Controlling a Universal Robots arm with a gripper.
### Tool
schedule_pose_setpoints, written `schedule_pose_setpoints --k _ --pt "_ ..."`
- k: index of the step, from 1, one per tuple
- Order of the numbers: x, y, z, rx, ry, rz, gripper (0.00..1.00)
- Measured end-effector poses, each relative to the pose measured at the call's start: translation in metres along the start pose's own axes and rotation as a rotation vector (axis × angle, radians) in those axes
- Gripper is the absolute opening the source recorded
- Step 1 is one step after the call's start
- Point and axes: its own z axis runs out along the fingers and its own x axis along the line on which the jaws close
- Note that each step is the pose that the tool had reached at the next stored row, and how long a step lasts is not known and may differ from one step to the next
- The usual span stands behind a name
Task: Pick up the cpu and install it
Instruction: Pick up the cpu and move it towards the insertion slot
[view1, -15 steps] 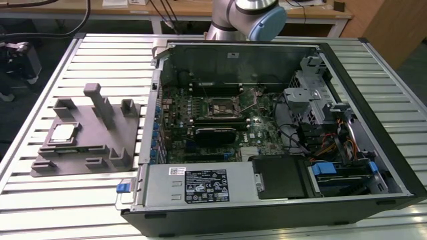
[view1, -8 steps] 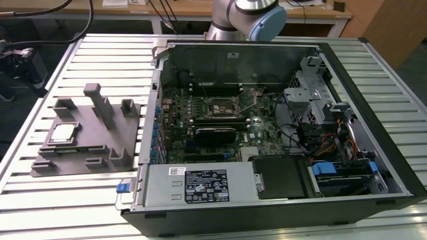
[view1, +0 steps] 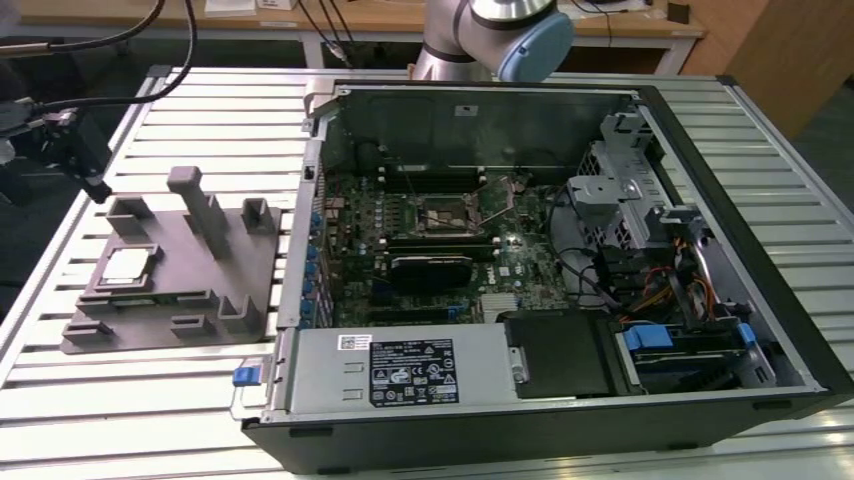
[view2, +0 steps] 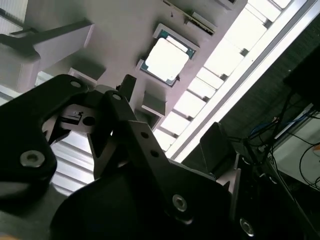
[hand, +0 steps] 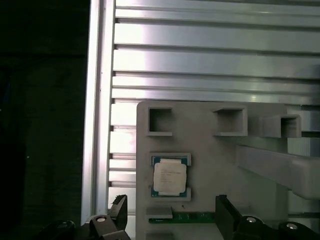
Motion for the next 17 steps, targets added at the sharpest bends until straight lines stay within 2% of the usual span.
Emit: schedule_pose_setpoints --k 13,17 --pt "0.0003 -0.0016 0.0237 0.0033 -0.0007 0.009 0.79" --pt "0.0004 -0.0017 0.0267 0.0033 -0.0009 0.010 0.79"
